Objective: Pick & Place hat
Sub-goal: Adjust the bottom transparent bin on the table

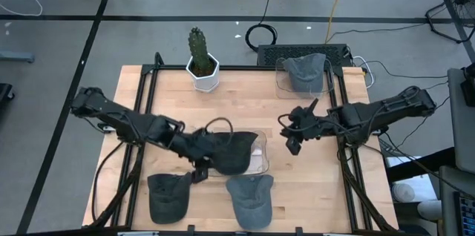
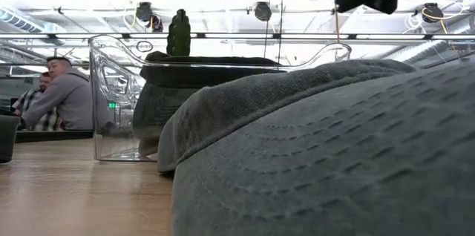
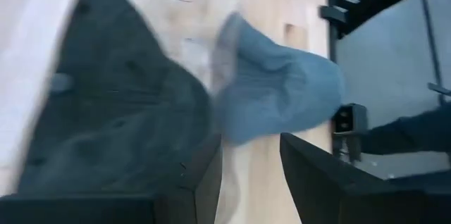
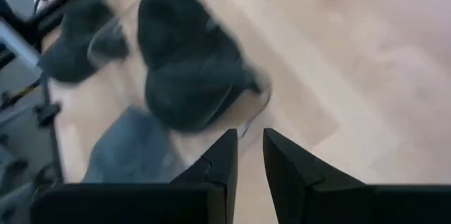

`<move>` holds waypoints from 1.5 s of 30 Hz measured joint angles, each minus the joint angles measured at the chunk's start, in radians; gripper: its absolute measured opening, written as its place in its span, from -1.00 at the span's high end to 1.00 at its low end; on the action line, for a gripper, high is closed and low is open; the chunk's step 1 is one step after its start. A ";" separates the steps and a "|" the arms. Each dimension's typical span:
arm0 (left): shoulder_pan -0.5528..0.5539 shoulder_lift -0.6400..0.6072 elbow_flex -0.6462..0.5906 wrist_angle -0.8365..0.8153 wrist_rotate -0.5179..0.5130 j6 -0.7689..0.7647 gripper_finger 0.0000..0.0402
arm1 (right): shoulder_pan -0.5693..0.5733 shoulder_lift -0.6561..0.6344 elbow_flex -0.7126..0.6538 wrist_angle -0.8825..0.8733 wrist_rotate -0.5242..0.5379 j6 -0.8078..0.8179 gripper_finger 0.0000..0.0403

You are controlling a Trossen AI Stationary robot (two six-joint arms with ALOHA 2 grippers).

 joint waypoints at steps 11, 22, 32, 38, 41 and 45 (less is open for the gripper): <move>-0.114 0.195 0.000 0.061 0.029 -0.099 0.24 | 0.095 0.004 -0.143 0.005 -0.277 0.166 0.72; -0.162 0.322 0.000 -0.007 -0.004 -0.204 0.24 | 0.343 0.003 -0.249 0.139 -0.311 0.353 0.72; -0.132 0.331 0.000 -0.053 -0.005 -0.245 0.24 | 0.463 0.003 -0.256 0.176 -0.192 0.450 0.72; -0.152 0.304 0.006 -0.063 0.194 -0.294 0.24 | 0.498 0.003 -0.256 0.187 -0.145 0.461 0.72; -0.175 0.254 0.007 -0.115 0.275 -0.285 0.24 | 0.502 0.003 -0.256 0.187 -0.132 0.457 0.72; -0.223 0.157 0.008 -0.312 0.274 -0.237 0.24 | 0.502 0.003 -0.256 0.187 -0.130 0.460 0.72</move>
